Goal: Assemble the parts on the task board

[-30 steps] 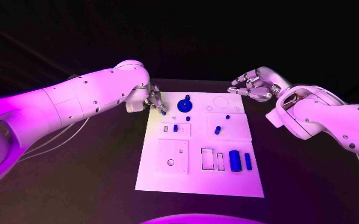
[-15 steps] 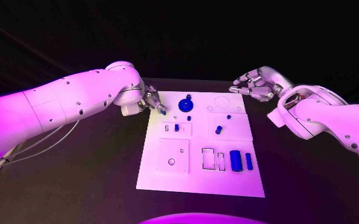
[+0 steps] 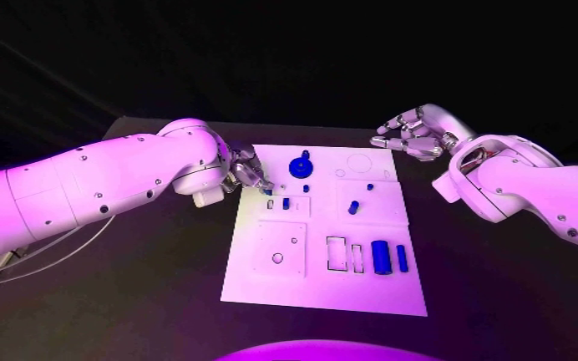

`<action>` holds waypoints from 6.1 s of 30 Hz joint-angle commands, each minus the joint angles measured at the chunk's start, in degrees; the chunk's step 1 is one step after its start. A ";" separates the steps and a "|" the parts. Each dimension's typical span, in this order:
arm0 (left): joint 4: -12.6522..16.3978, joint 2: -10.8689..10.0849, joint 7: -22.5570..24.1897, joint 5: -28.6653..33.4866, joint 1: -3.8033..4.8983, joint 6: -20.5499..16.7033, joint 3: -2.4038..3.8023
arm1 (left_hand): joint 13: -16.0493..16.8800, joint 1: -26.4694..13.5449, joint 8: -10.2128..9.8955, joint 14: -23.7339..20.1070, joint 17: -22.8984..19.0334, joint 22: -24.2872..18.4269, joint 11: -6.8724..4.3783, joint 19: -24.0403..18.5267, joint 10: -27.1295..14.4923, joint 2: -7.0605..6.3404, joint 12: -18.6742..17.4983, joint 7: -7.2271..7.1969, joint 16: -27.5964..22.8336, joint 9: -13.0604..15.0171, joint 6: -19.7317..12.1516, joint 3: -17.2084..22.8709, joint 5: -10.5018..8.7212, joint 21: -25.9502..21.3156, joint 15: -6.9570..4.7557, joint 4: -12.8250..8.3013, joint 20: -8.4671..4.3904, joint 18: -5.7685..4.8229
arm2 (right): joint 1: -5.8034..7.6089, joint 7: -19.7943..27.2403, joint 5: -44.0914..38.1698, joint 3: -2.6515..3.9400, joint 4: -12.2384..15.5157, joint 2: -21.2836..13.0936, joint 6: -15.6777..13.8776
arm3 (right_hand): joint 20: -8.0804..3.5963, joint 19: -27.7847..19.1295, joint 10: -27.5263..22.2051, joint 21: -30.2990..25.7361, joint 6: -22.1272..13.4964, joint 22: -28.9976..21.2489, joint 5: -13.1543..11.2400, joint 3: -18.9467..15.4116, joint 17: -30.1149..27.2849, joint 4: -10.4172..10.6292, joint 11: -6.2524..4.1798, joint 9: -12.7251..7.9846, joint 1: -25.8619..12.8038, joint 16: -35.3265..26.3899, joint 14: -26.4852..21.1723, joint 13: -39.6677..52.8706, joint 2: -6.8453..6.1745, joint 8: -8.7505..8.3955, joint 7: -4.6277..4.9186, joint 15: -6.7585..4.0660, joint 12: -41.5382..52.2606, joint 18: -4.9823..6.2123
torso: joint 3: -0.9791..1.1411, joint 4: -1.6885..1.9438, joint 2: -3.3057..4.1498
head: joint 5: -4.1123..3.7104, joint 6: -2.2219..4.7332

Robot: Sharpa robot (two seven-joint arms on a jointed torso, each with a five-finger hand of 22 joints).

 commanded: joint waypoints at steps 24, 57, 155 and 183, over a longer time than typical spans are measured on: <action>2.36 0.28 0.00 -9.67 -2.92 0.76 0.01 | 1.67 -0.85 0.52 5.99 14.94 1.07 -0.30 0.80 1.83 -1.71 1.37 -0.97 0.62 0.09 1.75 11.65 -0.17 0.87 -0.68 -11.52 -0.37 -0.43 | -0.12 0.48 -0.18 0.00 0.20 -0.20 0.54 | -0.24 0.12 0.34 -0.17 0.24 0.06 0.43 -0.42 8.17 0.00 -0.18 -0.09 -0.20 -0.27 4.18 0.05 0.26 0.26 -0.06 -0.44 0.34 0.93 | 0.06 -0.12 0.05 | 0.34 -0.16; 2.80 0.56 -2.35 -12.23 -3.48 2.41 0.00 | 2.33 -1.30 0.60 6.03 15.10 1.83 -0.44 1.15 2.46 -2.20 1.87 -1.13 0.71 0.14 2.07 11.66 -0.21 1.31 -0.78 -11.85 -0.43 -0.58 | -0.13 0.52 -0.21 0.00 0.40 -0.32 0.44 | -0.24 0.12 0.34 -0.17 0.24 0.06 0.43 -0.42 8.17 0.00 -0.18 -0.09 -0.20 -0.27 4.18 0.05 0.26 0.26 -0.06 -0.44 0.34 0.93 | 0.06 -0.10 0.06 | 0.25 -0.17; 2.18 1.22 27.43 -12.33 -3.34 -20.09 1.51 | -21.03 8.70 -9.91 -12.25 -22.60 -36.02 5.71 -17.93 -20.97 -2.09 -18.86 5.11 -29.01 -6.67 -6.32 -8.93 -0.21 -29.33 4.07 -4.38 3.28 5.70 | -0.52 0.82 -0.20 -0.01 0.17 -0.47 -0.02 | -0.22 -0.24 -0.47 -1.30 -0.17 -0.55 1.89 -1.32 7.54 0.05 -0.10 -0.29 -0.98 -0.68 4.02 -0.86 1.05 0.48 0.02 -0.39 -0.34 1.12 | -0.03 -0.01 0.12 | -1.12 1.15; -5.30 9.74 25.51 -38.50 -6.44 -13.21 0.15 | -39.25 10.22 -22.11 -7.68 -21.32 -33.83 6.56 -13.37 -20.15 -4.37 -35.93 4.58 -22.20 -15.43 1.24 -11.45 -0.23 -26.89 4.85 -5.57 4.00 5.38 | -0.62 0.87 -0.21 -0.01 0.69 -0.57 -0.10 | -0.24 -0.31 -1.31 -1.70 -0.26 -0.67 3.77 -1.58 7.35 -0.15 -0.12 -0.38 -0.46 -0.83 3.98 -1.88 1.37 0.70 0.01 -0.41 -1.17 1.17 | 0.18 -0.20 0.21 | -1.47 1.42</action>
